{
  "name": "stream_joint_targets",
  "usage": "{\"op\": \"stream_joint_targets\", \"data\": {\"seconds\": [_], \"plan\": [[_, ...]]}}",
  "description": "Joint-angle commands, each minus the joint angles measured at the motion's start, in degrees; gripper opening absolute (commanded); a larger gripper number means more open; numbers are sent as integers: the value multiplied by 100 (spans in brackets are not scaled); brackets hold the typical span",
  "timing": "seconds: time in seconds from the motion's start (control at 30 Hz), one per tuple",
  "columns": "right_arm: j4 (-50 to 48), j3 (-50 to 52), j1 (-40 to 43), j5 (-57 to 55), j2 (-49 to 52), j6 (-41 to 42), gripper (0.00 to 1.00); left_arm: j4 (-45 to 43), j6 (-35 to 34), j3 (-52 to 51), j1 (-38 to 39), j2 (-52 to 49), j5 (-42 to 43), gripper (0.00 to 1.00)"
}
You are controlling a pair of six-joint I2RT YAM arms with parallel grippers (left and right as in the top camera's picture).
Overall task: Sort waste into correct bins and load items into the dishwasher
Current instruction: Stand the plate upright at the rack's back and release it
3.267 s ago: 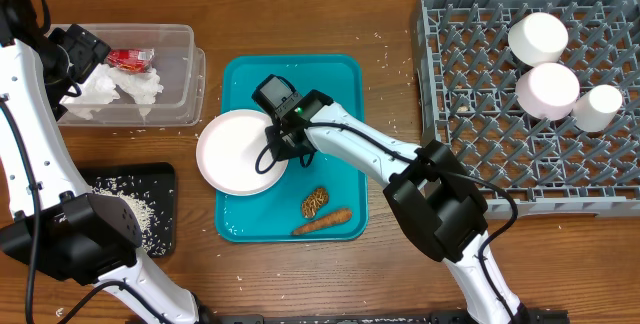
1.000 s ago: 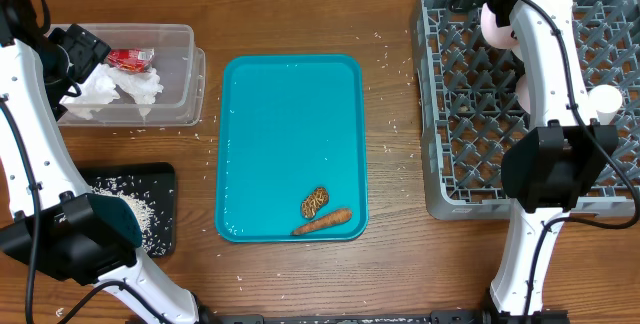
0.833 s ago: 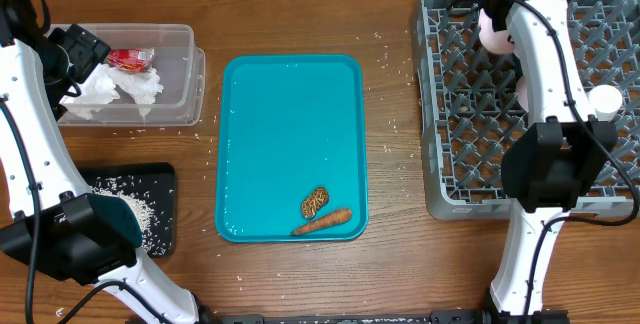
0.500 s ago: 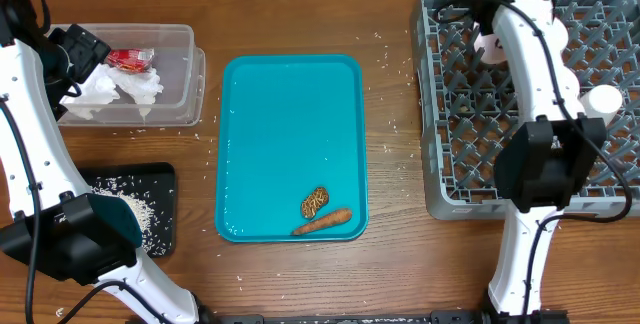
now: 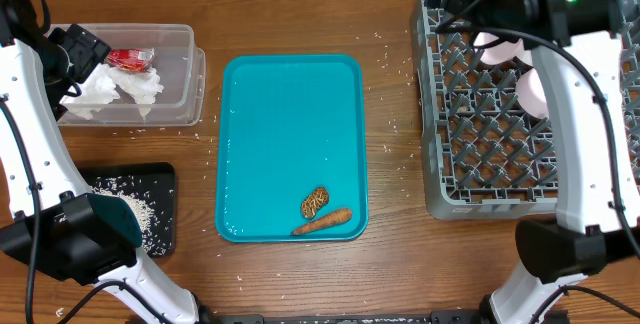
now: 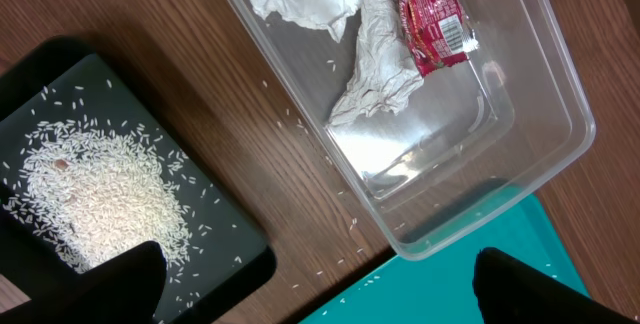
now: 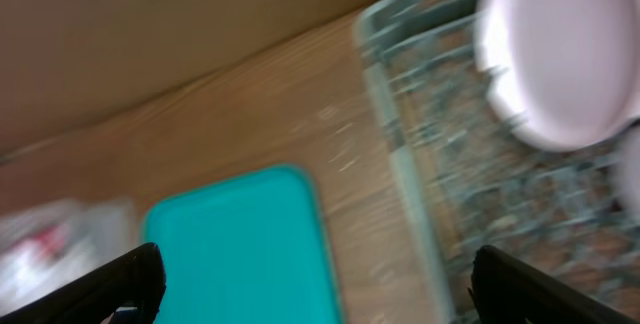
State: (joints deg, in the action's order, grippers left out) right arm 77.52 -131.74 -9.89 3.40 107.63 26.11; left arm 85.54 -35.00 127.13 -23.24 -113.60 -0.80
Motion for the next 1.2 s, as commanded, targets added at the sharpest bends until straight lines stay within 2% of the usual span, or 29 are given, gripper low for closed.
{"op": "stream_joint_targets", "data": {"seconds": [0.0, 0.2, 0.4, 0.6, 0.83, 1.17], "plan": [[291, 15, -24, 1290, 127, -13, 100, -9, -76, 74, 37, 13, 24, 100], [391, -2, 387, 52, 20, 496, 100, -11, -76, 74, 35, 13, 24, 100], [363, 4, 1635, -664, -57, 546, 100, -9, -76, 74, 48, 13, 22, 100], [365, 15, 2859, -741, -52, 544, 100, -11, -76, 74, 48, 13, 22, 100], [258, 15, 3807, -741, -50, 544, 100, -9, -76, 74, 48, 13, 22, 100], [256, 15, 4113, -741, -48, 544, 100, -17, -81, 74, 48, 13, 42, 100]]}}
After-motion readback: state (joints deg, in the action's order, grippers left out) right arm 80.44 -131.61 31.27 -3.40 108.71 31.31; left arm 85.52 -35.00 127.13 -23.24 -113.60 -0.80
